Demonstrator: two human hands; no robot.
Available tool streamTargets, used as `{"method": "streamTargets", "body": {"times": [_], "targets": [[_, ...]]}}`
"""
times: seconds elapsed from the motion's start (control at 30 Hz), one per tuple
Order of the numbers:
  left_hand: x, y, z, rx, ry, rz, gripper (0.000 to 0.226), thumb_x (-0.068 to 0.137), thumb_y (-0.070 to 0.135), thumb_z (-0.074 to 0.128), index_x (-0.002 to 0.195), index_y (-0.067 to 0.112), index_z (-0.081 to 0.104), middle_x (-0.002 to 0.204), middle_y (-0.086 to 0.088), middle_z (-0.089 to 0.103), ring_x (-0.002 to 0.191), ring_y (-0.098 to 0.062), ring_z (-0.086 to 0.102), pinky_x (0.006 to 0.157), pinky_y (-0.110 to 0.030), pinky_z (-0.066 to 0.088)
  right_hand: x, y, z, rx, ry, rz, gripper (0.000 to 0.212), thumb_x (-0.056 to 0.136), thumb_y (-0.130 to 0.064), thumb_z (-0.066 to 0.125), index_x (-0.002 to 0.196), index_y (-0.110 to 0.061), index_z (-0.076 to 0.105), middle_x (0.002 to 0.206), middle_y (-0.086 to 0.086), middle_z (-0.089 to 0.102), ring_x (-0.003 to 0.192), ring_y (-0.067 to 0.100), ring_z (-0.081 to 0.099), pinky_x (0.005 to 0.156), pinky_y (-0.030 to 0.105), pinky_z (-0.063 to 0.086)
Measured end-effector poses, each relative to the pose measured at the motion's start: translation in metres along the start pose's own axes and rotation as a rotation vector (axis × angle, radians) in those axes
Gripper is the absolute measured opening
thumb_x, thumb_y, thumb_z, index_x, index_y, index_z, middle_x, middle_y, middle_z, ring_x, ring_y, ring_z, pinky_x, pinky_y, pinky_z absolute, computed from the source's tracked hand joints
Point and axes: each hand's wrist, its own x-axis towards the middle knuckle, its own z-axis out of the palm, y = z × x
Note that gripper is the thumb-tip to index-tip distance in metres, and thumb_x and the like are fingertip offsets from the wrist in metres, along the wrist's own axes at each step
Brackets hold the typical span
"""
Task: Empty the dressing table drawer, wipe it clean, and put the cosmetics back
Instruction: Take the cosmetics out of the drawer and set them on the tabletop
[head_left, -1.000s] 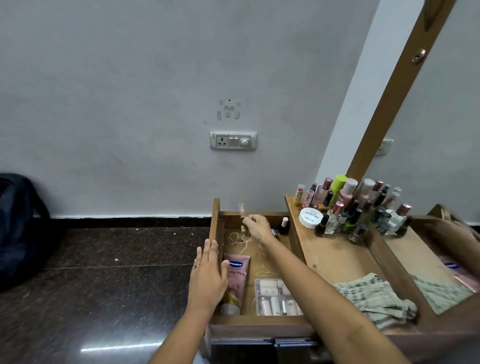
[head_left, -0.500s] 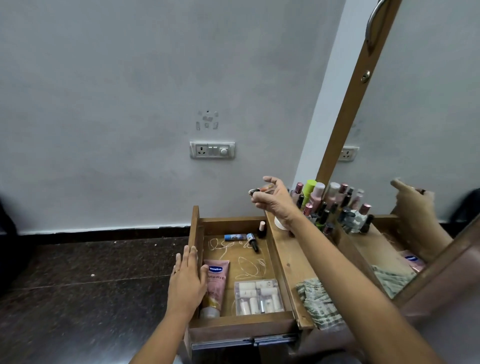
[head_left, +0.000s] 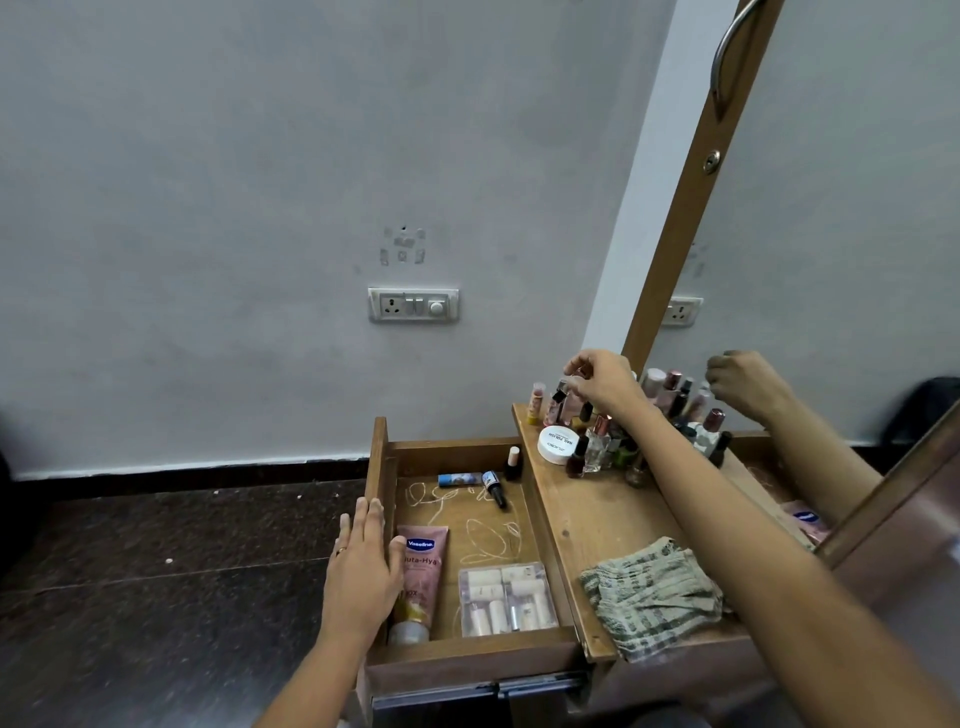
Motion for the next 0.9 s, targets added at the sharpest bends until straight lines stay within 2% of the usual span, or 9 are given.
{"method": "streamTargets", "body": {"times": [0.17,0.3,0.5,0.9], "targets": [[0.0,0.001,0.001,-0.019,0.0,-0.004,0.063,0.1,0.044,0.038,0.154,0.022,0.014,0.162,0.004,0.006,0.149,-0.019,0.002,0.117,-0.042,0.019,0.007,0.006,0.0,-0.219,-0.077,-0.045,0.013,0.081,0.0,0.069,0.094,-0.002,0.07,0.09,0.008,0.068,0.079,0.017,0.06,0.07,0.025,0.049],[0.0,0.0,0.001,-0.019,0.004,-0.003,0.063,0.1,0.043,0.038,0.154,0.022,0.014,0.162,0.005,0.006,0.149,-0.018,0.001,0.117,-0.042,0.02,0.014,0.016,0.01,-0.285,-0.11,-0.026,0.012,0.081,0.002,0.068,0.091,-0.005,0.07,0.09,0.01,0.069,0.076,0.019,0.065,0.067,0.028,0.055],[0.0,0.0,0.001,-0.011,0.004,-0.001,0.064,0.1,0.044,0.038,0.154,0.022,0.012,0.162,0.004,0.005,0.149,-0.019,0.002,0.117,-0.04,0.02,0.017,0.018,0.021,-0.427,-0.058,-0.052,0.019,0.078,-0.004,0.066,0.095,-0.01,0.069,0.096,0.009,0.069,0.088,0.027,0.065,0.076,0.04,0.057],[0.001,-0.001,0.002,-0.012,0.004,0.0,0.064,0.1,0.044,0.038,0.154,0.022,0.012,0.161,0.004,0.005,0.148,-0.018,0.001,0.117,-0.04,0.019,0.02,0.014,0.031,-0.649,-0.028,-0.047,0.022,0.084,-0.006,0.062,0.106,-0.009,0.065,0.104,0.011,0.067,0.098,0.028,0.063,0.079,0.036,0.053]]}}
